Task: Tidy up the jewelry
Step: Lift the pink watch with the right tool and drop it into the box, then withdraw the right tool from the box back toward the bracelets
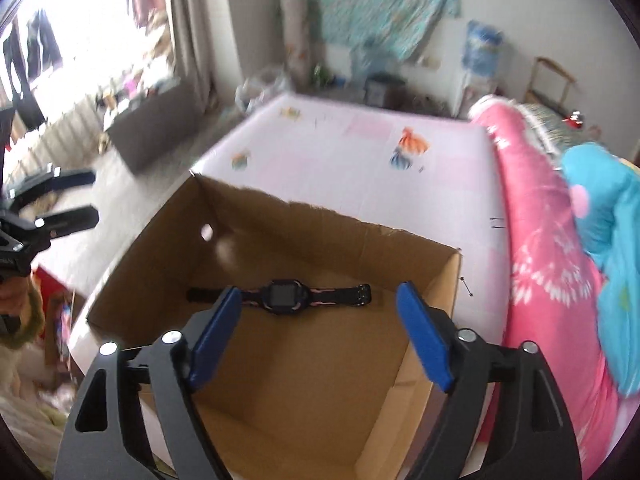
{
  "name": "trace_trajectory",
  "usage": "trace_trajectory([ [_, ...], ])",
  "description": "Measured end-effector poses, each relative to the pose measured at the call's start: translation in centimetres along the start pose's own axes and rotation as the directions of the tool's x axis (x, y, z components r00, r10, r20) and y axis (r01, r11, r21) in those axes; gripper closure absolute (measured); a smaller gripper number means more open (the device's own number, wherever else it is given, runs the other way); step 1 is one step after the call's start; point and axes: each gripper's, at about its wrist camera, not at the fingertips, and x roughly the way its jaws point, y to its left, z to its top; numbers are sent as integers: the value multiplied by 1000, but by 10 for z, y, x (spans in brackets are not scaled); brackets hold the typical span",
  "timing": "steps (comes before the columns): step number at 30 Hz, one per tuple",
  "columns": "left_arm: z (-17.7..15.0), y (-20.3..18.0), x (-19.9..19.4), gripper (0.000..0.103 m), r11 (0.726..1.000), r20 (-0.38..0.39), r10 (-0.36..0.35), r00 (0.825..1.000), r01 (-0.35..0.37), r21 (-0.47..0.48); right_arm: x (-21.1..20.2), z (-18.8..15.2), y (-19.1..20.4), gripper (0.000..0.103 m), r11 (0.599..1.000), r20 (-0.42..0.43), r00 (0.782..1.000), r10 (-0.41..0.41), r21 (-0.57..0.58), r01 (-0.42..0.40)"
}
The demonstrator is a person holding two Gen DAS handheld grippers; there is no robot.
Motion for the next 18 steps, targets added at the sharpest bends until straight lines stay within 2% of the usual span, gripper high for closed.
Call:
trace_trajectory([
  [3,-26,11,-14,17,998,6,29,1000,-28,-63,-29,-27,11,11,998,81,996,-27,56,22],
  [5,-53,19,-19,16,992,-20,39,999,-41,-119,-43,-43,23,7,996,124,991,-53,82,43],
  [9,-108,24,-16,16,979,-85,46,995,-61,-192,-63,-86,47,7,989,173,977,-128,98,112],
  [12,-148,23,-3,16,966,-152,67,986,-102,-237,-62,-117,61,7,986,163,973,-161,80,150],
  [16,-189,22,21,16,949,-255,57,965,-132,-288,-48,-158,77,7,979,97,975,-200,59,195],
  [18,-201,19,29,16,949,-283,89,955,-167,-267,-39,-180,80,7,976,58,976,-209,68,205],
])
